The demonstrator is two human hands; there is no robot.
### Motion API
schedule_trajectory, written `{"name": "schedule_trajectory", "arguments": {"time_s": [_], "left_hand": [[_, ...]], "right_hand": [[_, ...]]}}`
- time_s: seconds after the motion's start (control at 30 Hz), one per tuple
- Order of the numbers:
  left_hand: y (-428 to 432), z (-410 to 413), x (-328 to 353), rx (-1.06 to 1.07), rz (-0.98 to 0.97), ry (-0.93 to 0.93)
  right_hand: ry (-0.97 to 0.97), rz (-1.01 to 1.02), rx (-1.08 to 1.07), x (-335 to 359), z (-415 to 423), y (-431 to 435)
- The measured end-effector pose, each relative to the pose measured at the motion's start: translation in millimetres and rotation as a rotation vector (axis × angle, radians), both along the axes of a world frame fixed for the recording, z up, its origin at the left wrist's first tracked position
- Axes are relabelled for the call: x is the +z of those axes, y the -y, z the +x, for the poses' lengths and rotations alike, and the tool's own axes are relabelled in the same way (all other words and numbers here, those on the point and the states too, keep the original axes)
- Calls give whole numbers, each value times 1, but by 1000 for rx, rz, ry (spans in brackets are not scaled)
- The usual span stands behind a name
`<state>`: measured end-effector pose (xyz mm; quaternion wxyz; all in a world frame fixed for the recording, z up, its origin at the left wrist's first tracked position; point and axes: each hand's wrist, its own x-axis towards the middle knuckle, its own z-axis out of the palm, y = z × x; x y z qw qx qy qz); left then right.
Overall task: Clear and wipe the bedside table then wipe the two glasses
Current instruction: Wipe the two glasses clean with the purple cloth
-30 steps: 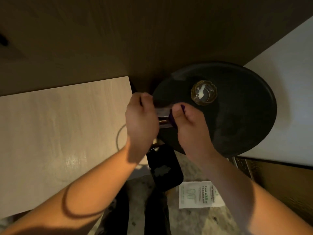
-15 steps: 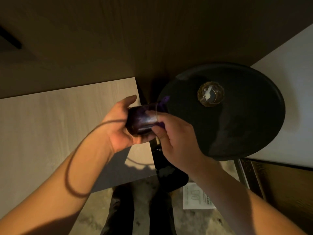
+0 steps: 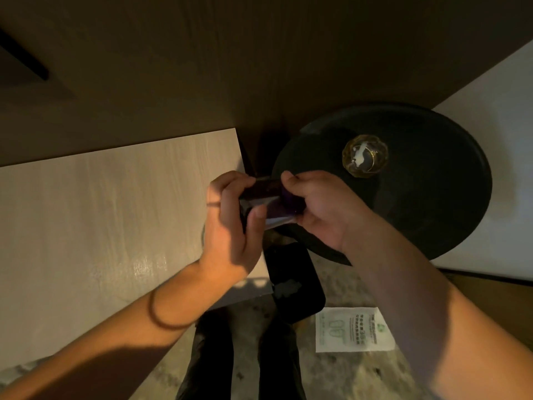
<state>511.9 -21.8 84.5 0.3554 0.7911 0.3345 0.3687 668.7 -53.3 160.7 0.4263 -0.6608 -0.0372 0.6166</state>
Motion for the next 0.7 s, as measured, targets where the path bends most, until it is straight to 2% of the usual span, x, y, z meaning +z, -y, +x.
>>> {"name": "schedule_trajectory", "arguments": {"time_s": [0.1, 0.2, 0.3, 0.43, 0.5, 0.6, 0.7], "left_hand": [[-24, -12, 6, -215, -176, -107], [-51, -13, 24, -389, -321, -413], [-66, -3, 38, -483, -452, -563], [-74, -8, 30, -594, -732, -453], [-72, -12, 26, -629, -882, -365], [-67, -11, 23, -631, -1030, -243], [-67, -5, 23, -615, -1031, -221]], "right_hand": [[292, 35, 159, -2, -1, -1], [686, 128, 495, -1, -4, 1], [838, 232, 734, 2, -12, 2], [699, 281, 732, 5, -3, 3], [690, 286, 726, 8, 5, 5], [785, 326, 641, 10, 13, 12], [940, 351, 468, 8, 18, 22]]}}
